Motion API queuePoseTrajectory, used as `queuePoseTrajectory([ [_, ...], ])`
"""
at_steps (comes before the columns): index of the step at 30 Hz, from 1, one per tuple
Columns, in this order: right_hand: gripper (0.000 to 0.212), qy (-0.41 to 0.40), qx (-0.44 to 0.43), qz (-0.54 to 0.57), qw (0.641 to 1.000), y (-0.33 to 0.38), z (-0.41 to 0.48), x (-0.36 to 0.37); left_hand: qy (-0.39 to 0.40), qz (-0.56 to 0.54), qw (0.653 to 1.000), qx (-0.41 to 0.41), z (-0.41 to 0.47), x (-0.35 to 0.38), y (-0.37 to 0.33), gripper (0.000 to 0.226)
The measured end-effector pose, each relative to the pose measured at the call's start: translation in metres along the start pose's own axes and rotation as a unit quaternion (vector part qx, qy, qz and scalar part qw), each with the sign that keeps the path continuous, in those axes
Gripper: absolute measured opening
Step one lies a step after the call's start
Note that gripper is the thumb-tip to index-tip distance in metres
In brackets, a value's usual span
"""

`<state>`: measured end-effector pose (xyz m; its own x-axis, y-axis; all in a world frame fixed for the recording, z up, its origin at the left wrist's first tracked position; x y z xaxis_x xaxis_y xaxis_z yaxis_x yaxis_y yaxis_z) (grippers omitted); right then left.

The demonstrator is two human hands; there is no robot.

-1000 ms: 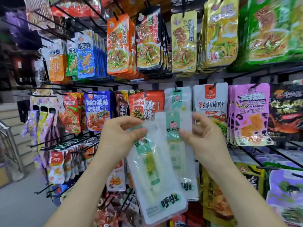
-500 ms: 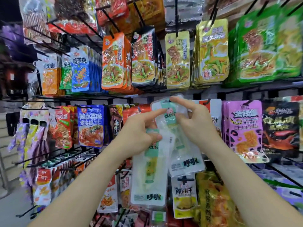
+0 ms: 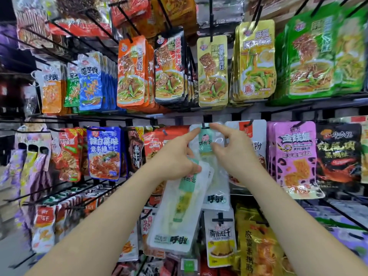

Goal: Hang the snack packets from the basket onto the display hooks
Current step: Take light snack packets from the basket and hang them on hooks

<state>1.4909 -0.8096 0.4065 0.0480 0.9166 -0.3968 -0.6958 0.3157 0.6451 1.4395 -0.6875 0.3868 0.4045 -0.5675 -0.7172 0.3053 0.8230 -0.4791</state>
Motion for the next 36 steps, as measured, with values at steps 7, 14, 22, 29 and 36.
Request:
queuePoseTrajectory([
  [7, 0.057, 0.016, -0.009, -0.231, 0.973, -0.006, 0.006, 0.010, 0.042, 0.020, 0.999, -0.021, 0.018, 0.017, -0.001, 0.096],
  [14, 0.032, 0.075, 0.060, -0.008, 0.995, -0.010, 0.001, 0.007, 0.035, -0.009, 0.998, -0.042, 0.023, 0.022, 0.003, 0.092],
  [22, 0.037, 0.217, 0.163, 0.103, 0.957, -0.032, -0.005, 0.047, 0.047, -0.045, 0.994, -0.085, -0.011, 0.032, 0.030, 0.068],
  [29, 0.047, 0.139, 0.050, -0.078, 0.986, -0.030, 0.000, 0.042, 0.088, -0.033, 0.990, -0.106, -0.014, 0.057, 0.036, 0.080],
  [36, 0.048, 0.150, 0.058, -0.070, 0.985, -0.040, -0.004, 0.045, 0.085, -0.020, 0.991, -0.098, -0.015, 0.064, 0.032, 0.079],
])
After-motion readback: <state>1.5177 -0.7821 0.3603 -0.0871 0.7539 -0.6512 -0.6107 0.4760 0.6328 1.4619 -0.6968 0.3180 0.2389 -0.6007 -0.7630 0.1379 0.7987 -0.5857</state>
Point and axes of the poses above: each hand's wrist, its own z-axis towards the middle knuckle, its own x-axis out of the palm, y = z × x, the point moved 10 cm from there along z, towards the middle knuckle, and after that the axes turned 9 degrees about x, right-handed, at the moved point
